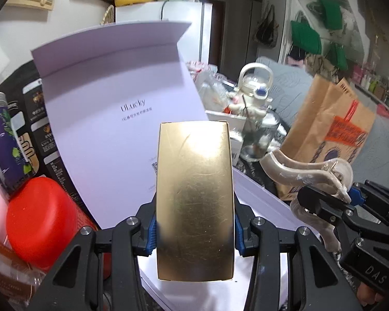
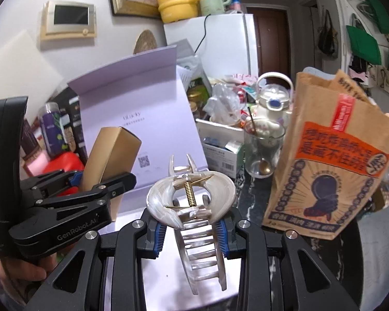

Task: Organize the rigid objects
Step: 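Lift and carry the gold case and claw clip over the lavender box, then lower both items into the lavender box and open both grippers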

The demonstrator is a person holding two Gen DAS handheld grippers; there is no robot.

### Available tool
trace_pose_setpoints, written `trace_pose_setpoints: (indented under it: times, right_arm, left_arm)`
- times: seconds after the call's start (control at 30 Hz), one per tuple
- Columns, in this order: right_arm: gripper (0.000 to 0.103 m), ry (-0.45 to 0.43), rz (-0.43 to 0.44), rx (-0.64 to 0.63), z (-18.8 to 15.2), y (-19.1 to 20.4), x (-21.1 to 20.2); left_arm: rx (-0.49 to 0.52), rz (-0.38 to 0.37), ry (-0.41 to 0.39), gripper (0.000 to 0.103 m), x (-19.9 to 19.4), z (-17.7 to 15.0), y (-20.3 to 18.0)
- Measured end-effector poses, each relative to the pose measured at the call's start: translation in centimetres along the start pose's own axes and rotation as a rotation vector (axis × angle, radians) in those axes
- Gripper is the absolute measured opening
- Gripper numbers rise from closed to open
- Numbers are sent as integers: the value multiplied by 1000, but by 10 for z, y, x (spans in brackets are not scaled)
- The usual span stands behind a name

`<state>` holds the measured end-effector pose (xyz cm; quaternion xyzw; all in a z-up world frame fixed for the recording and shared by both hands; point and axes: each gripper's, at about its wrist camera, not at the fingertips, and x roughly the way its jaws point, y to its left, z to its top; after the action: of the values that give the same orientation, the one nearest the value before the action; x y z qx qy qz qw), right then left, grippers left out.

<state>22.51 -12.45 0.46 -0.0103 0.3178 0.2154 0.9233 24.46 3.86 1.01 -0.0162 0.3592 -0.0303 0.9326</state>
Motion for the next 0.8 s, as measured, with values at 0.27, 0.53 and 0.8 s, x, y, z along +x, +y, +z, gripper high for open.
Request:
trace_pose_setpoints:
  times: [0.27, 0.53, 0.8]
  right_arm:
    - [32, 67, -9, 19, 1, 0, 40]
    - [32, 155, -1, 46, -5, -6, 77]
    - [32, 207, -25, 41, -14, -8, 95]
  left_arm:
    - [9, 42, 70, 44, 31, -6, 8]
    - [-5, 28, 190, 44, 66, -17, 14]
    - [15, 14, 270, 44, 89, -29, 6]
